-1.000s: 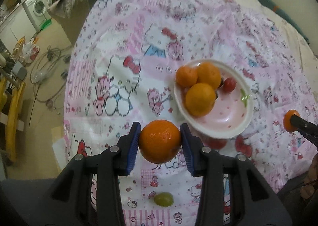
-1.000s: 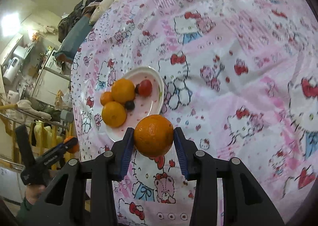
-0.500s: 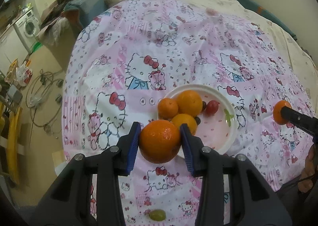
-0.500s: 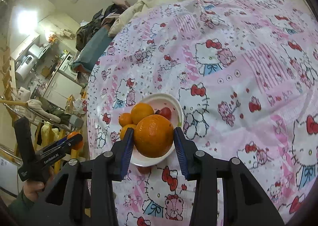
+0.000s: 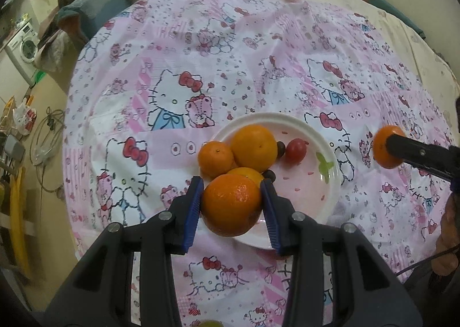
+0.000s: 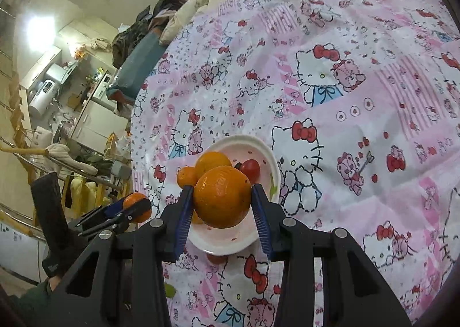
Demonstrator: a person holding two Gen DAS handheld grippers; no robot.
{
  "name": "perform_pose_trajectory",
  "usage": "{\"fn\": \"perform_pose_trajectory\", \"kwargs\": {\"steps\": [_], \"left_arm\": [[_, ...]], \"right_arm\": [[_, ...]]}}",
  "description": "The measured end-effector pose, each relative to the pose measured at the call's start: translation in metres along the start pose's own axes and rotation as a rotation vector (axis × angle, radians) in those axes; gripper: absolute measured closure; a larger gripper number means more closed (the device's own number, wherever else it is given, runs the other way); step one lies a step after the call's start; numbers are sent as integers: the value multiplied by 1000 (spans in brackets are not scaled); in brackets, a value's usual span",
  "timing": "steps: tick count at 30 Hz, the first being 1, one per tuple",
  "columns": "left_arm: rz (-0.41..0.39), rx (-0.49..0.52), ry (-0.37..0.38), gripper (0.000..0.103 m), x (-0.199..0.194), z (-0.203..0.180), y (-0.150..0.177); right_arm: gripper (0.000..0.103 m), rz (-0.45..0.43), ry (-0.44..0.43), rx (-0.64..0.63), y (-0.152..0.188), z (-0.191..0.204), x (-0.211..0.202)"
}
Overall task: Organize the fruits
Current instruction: 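Carry both held mandarins over the plate, then lower the mandarins onto the plate and open both grippers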
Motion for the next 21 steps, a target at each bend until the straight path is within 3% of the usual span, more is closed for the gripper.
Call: {"fn": "perform_pose_trajectory", "kwargs": {"steps": [9,14,21], "left_arm": [[69,119,123,67,42,-51,14],[98,106,158,66,57,-60,16],[100,78,126,66,67,-54,15]], "right_arm": [[61,122,0,64,-4,-21,51],[60,172,20,71,-2,-29,68],[59,180,35,97,6,-35,80]]}}
Point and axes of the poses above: each gripper's, at about its wrist camera, not at the fingertips, and x roughly the way its jaws point, z to its left, y to its underside, the point moved 3 cm from there along x, roughly the way its jaws point, and after that the axes turned 10 degrees about -z, right-handed, at the moved point
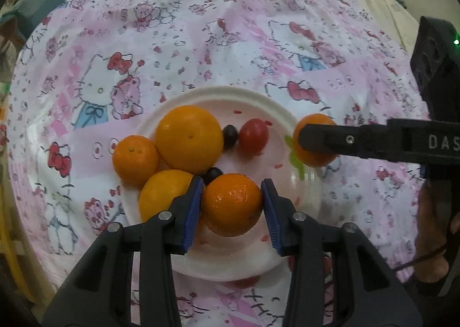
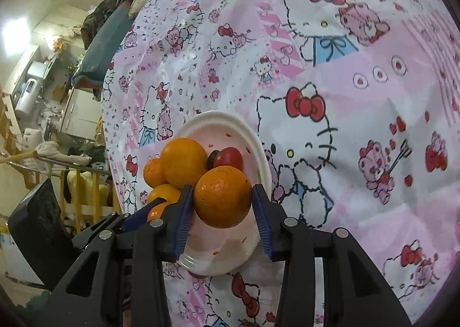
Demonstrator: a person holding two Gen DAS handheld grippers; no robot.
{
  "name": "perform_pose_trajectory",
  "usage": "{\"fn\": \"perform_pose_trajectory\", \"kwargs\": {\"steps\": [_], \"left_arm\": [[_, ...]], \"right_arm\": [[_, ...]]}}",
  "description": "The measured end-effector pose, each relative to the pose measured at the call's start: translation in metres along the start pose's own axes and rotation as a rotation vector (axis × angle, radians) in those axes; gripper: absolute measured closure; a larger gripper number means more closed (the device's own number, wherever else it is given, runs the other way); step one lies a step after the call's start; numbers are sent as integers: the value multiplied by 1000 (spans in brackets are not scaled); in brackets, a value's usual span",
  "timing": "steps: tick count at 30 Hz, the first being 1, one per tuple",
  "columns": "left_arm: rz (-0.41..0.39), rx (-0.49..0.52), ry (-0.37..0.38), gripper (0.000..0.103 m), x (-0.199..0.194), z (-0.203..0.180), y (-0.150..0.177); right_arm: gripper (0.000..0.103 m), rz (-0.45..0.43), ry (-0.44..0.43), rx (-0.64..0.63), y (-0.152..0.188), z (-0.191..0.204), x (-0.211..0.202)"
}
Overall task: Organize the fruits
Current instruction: 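Lower the mandarins onto the plate and open both grippers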
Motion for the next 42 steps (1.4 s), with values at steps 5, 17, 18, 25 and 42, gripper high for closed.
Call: {"fn": "perform_pose_trajectory", "kwargs": {"steps": [5,17,18,25,42], "left_arm": [[4,-12,7,65,0,1,0],[-4,-17,0,65,0,2,-1],[-4,-16,-1,65,1,2,-1],[-10,4,-12,65,2,0,1],[2,-8,-4,64,2,0,1]], "right_arm": [[59,7,4,2,2,0,3],[58,-13,44,3,2,-6,4],[58,-13,45,-1,2,-5,4],[58,-12,43,-22,3,1,4],[36,-52,13,24,-3,0,-6]]}}
Point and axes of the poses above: each gripper's, at about its wrist camera, not at the fingertips, and x roughly the way its jaws point, z to its left, y to its underside, the point moved 3 cm from there along x, roughly the way its jaws point, and after that the axes turned 10 degrees about -z, right-handed, at the moved point
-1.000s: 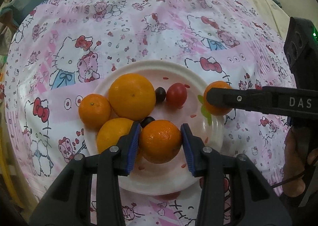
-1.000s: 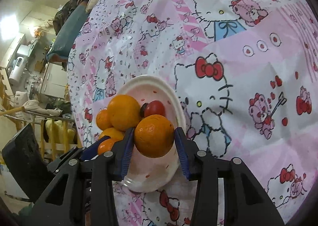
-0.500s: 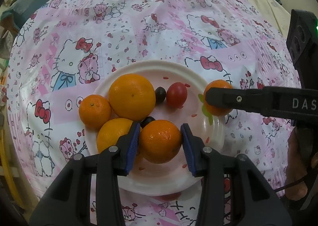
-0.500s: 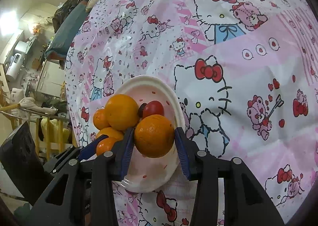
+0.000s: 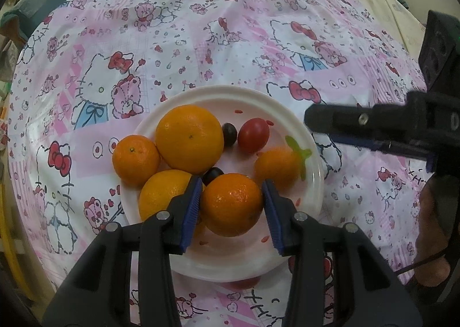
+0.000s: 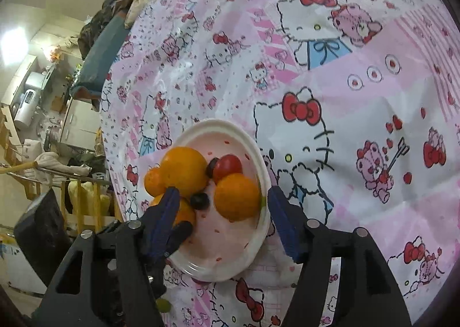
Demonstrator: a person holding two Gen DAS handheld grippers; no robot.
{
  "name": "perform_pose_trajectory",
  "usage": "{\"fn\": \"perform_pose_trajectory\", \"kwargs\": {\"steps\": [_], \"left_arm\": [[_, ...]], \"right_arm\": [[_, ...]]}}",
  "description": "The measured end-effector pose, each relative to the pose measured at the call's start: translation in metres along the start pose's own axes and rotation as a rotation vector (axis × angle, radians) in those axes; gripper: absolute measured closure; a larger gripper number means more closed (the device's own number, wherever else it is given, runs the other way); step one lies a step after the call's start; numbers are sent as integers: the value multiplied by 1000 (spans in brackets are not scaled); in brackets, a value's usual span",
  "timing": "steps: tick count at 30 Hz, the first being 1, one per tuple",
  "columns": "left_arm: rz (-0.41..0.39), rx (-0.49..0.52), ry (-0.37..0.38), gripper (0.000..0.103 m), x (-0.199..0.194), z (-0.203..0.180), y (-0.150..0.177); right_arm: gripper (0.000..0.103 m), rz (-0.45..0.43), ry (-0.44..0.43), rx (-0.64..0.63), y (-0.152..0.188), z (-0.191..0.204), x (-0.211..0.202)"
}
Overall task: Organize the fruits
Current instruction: 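Lower the mandarins onto the plate and open both grippers, then withdraw both grippers from the plate toward the loose lime and tomato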
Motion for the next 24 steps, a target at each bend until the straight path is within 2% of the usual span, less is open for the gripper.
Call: {"fn": "perform_pose_trajectory", "kwargs": {"steps": [2,5,9,13,15,19,24], "left_arm": [[5,4,-5,64,0,-1,0],[3,-8,34,37,-1,-4,-1],[-13,4,11,29,-5,-9,-2],[-54,-4,12,29,-17,-9,-5],[-78,-27,40,29,-26,-8,-5],[-114,-22,11,29,-38,-5,-4],[-147,-78,2,29,-56,10,-4]], "right_arm": [[36,-16,-4,4,-3,0,-5],[36,-36,-8,8,-10,0,-14],[34,-81,-21,11,-18,2,-28],[31,-110,-20,8,-22,2,-39],[26,-119,-6,-3,-22,3,-41],[25,-117,-10,-9,-21,5,-42],[25,-127,1,-29,-18,10,-46]]}}
Point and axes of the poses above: each gripper's, at about its wrist camera, not at the fingertips, and x roughly the way its jaws point, z to its left, y to its underside, the point moved 3 cm from there along x, roughly the way its jaws point, and after that the axes turned 10 degrees about -z, right-handed, at the moved point
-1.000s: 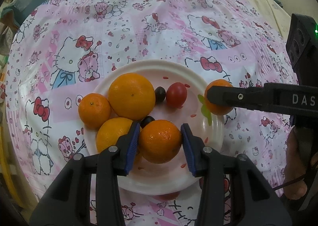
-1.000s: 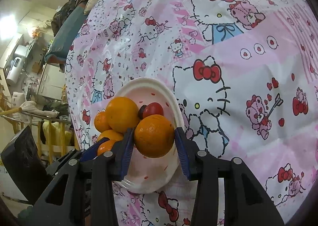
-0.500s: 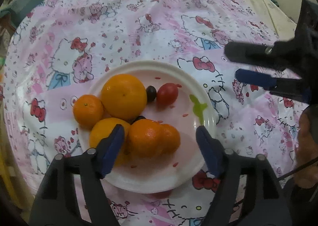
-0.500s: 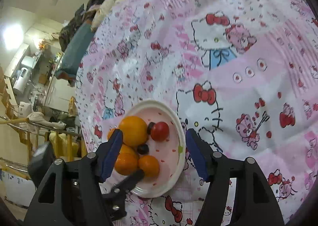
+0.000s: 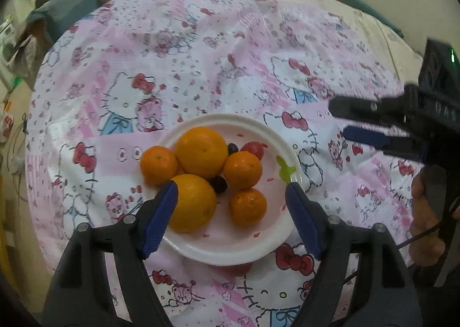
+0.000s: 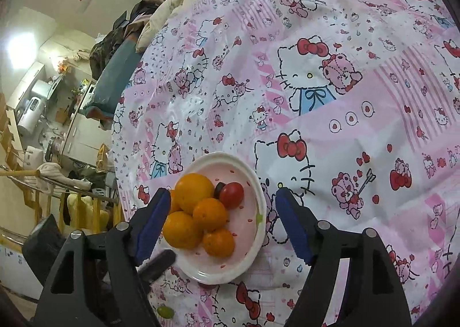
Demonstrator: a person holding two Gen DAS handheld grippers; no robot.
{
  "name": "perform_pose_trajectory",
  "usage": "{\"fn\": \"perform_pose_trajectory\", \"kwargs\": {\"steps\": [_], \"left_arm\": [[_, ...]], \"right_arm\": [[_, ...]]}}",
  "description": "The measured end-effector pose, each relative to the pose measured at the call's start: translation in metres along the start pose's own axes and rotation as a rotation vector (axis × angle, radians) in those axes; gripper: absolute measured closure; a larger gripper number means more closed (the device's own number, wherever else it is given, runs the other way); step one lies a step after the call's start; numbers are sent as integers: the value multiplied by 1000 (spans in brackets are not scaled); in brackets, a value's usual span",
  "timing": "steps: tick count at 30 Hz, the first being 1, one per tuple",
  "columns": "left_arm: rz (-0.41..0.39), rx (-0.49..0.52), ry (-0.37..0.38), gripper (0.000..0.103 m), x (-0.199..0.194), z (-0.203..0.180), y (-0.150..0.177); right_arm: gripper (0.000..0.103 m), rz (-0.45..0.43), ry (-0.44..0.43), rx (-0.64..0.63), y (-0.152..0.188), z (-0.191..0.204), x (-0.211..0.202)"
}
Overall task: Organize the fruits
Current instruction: 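Withdraw both grippers from the plate toward the loose lime and tomato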
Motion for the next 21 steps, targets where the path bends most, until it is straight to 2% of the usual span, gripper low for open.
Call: {"fn": "perform_pose_trajectory", "kwargs": {"steps": [12,21], "left_arm": [[-53,-64,-61,29,-51,35,0],[-34,-71,-97,29,-77,59,26]], "right_arm": [[25,-60,51,-49,18,8,-34],[25,-40,95,-138,45,16,-43]]}}
Point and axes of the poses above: each gripper's, at about its wrist camera, not at the fingertips, and x roughly the way its jaws point, z to its left, y to its underside, the point moved 3 cm from there along x, roughly the way its jaws point, and after that the axes turned 10 degrees about -z, right-handed, at the moved point
